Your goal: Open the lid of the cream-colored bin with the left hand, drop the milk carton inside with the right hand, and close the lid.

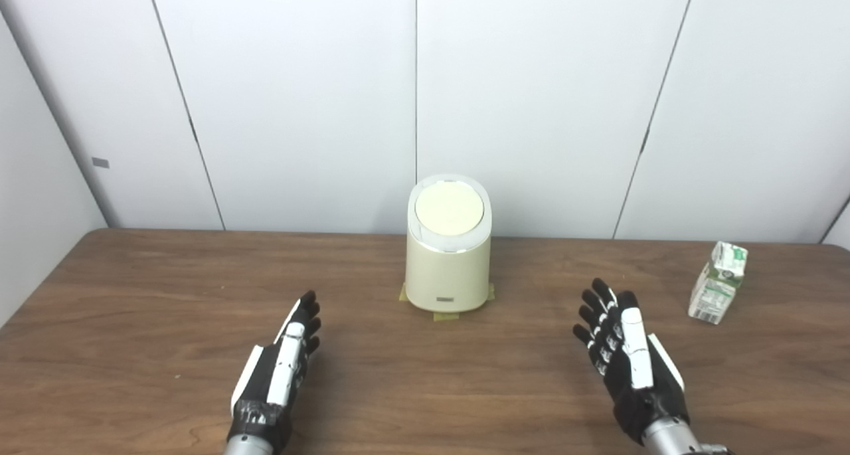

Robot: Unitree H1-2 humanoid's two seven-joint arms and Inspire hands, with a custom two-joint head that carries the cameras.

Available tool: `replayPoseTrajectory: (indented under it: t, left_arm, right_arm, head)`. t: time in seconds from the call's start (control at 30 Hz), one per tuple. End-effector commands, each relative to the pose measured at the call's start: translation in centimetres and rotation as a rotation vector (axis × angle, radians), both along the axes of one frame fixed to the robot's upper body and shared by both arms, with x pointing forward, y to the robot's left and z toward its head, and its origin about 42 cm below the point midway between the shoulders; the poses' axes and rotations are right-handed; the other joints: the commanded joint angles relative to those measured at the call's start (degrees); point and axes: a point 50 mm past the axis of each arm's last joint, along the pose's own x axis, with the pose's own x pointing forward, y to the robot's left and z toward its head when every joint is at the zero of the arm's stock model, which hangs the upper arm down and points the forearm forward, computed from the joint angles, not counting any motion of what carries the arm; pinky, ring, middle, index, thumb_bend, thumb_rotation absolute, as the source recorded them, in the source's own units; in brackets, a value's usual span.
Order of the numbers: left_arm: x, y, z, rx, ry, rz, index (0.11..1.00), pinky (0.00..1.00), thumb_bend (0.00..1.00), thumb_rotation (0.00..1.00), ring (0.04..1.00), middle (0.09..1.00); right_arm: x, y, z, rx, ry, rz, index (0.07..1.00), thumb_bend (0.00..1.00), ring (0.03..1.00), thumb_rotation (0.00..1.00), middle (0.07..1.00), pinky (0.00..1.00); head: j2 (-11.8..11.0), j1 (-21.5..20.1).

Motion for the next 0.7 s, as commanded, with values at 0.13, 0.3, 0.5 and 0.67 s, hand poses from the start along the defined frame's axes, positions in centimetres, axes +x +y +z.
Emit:
replayPoseTrajectory:
  t: [0.13,0.3,0.5,0.67]
  left_arm:
    - [0.7,-0.2,2.2,-0.014,-0.079,-0.014,1.000,1.00,0.42,1.00,1.000,1.000]
    - [0.7,-0.2,2.4,-0.024,-0.078,-0.013,1.000,1.00,0.46,1.00,1.000,1.000]
    - [0.9,0.1,2.7,0.042,-0.067,-0.006,1.000,1.00,0.47,0.98,1.000,1.000]
    - [1.8,-0.4,4.1,0.148,-0.037,0.016,1.000,0.99,0.51,0.74,0.980,0.991]
  right_arm:
    - [1.0,0.3,2.2,-0.019,-0.090,-0.010,0.981,0.67,0.984,1.00,0.979,0.94]
    - [1.0,0.3,2.3,-0.015,-0.100,-0.005,0.961,0.68,0.974,1.00,0.970,0.93]
    - [1.0,0.6,2.5,-0.011,-0.097,0.000,0.959,0.67,0.973,1.00,0.970,0.92]
    - [1.0,0.6,2.8,0.001,-0.094,0.005,0.972,0.65,0.986,1.00,0.981,0.93]
  head:
    - [0.5,-0.1]
    - [0.7,0.0]
    - [1.0,0.9]
    - [1.4,0.8]
